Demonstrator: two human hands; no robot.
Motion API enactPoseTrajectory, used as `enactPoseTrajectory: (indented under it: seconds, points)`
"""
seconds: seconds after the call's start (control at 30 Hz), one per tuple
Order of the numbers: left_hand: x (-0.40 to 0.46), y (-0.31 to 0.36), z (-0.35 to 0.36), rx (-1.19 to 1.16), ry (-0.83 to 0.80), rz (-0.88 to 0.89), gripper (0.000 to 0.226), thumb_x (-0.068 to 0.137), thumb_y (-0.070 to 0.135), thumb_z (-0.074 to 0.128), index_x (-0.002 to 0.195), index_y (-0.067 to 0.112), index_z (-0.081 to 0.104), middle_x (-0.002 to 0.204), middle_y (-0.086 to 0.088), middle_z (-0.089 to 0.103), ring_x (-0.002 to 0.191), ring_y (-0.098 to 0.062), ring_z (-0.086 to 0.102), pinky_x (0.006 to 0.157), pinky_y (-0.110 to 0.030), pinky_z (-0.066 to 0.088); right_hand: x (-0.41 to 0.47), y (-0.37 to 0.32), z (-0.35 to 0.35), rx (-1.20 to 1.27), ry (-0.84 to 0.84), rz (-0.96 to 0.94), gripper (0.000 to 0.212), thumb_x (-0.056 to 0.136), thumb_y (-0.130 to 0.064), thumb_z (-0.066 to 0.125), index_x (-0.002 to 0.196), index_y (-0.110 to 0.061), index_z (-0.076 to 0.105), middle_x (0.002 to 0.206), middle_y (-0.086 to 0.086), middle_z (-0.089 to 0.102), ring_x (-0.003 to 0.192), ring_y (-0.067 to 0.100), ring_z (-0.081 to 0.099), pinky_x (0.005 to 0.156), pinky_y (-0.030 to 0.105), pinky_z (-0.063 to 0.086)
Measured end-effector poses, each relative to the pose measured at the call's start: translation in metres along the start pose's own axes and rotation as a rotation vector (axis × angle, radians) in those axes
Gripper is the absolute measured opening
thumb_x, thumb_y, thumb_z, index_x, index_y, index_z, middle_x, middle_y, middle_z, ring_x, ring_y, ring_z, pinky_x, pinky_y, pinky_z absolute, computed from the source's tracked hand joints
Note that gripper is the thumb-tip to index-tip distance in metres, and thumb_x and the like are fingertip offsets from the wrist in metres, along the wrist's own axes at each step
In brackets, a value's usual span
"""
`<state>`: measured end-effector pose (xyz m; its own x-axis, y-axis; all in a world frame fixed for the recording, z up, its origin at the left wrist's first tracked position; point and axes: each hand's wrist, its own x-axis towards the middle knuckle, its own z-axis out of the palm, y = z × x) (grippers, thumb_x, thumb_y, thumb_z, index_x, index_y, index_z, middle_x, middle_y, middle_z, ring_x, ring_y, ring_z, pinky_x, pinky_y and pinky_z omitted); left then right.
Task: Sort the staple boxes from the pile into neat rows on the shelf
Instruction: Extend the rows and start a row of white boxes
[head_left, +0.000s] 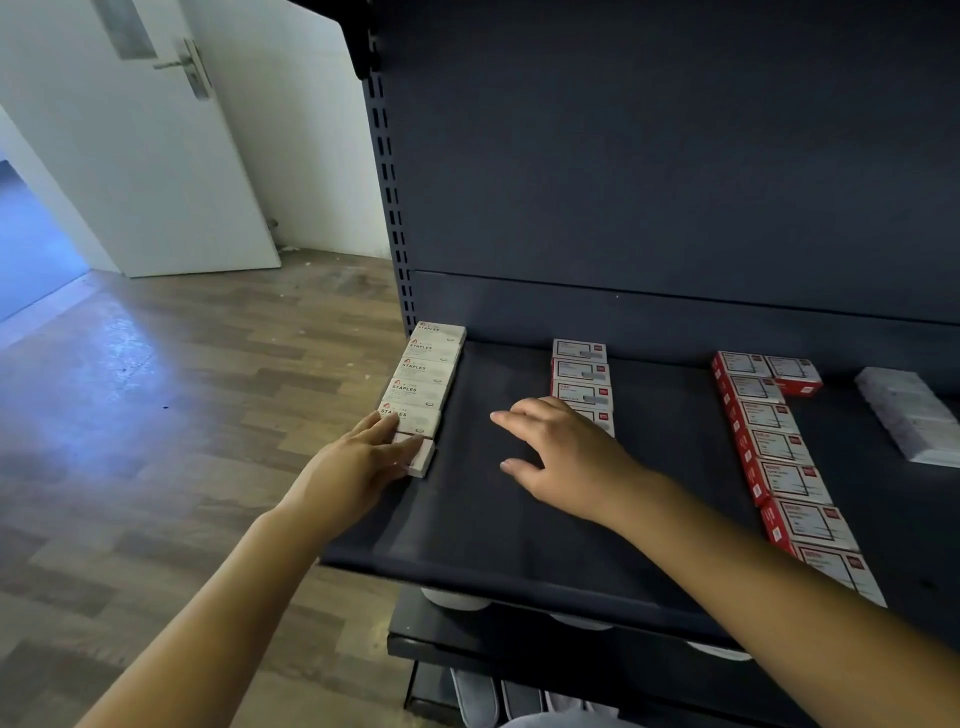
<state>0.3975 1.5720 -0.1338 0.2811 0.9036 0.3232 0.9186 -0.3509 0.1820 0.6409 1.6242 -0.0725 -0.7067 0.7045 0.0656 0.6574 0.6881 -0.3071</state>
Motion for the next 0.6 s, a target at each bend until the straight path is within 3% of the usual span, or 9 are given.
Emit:
enactPoseTrajectory:
  seconds: [0.1,0.3,0.43,0.53,0.6]
  points:
    - [0.001,-0.003,0.006,-0.016,0.0,-0.073,0.034,0.082,0.03,0.042,0.107,0.018,0.062,0.1,-0.013,0.066,0.103,-0.02,0.043,0.047,-0.039,0.055,-0.001,0.002,0.002,0.019,-0.009,0.002,0.054,0.092,-0.029,0.054,0.142,-0.019,0.036,0.134,-0.004,0.044,0.126,0.012,0.033,0.102,0.025,0.033]
    - [0.002,0.003,0.005,0.008,-0.084,-0.155,0.033,0.073,0.01,0.058,0.104,0.008,0.068,0.098,-0.012,0.064,0.103,-0.025,0.05,0.056,-0.04,0.055,-0.007,0.008,0.007,0.029,0.008,0.005,0.053,0.092,-0.031,0.054,0.141,-0.02,0.038,0.132,-0.005,0.046,0.124,0.012,0.035,0.101,0.022,0.03]
    - [0.011,0.025,-0.003,0.143,-0.14,-0.165,0.044,0.065,0.026,0.055,0.104,0.012,0.07,0.103,-0.013,0.067,0.097,-0.037,0.065,0.069,-0.047,0.053,-0.016,0.015,0.006,0.05,0.031,0.024,0.051,0.093,-0.031,0.053,0.14,-0.019,0.04,0.132,-0.005,0.046,0.124,0.011,0.036,0.099,0.022,0.032]
    - [0.025,0.06,-0.003,0.113,-0.184,-0.178,0.052,0.085,0.036,0.053,0.134,0.021,0.051,0.142,-0.009,0.046,0.132,-0.035,0.04,0.103,-0.05,0.035,-0.026,0.026,0.003,0.056,0.047,0.047,0.05,0.093,-0.032,0.052,0.14,-0.019,0.039,0.136,-0.006,0.043,0.127,0.01,0.034,0.102,0.023,0.031]
    - [0.036,0.084,0.003,0.065,-0.182,-0.162,0.054,0.092,0.034,0.053,0.143,0.023,0.037,0.15,-0.005,0.031,0.141,-0.03,0.024,0.112,-0.046,0.021,-0.036,0.036,0.0,0.055,0.054,0.063,0.051,0.094,-0.032,0.051,0.141,-0.019,0.038,0.139,-0.007,0.041,0.13,0.009,0.032,0.102,0.021,0.028]
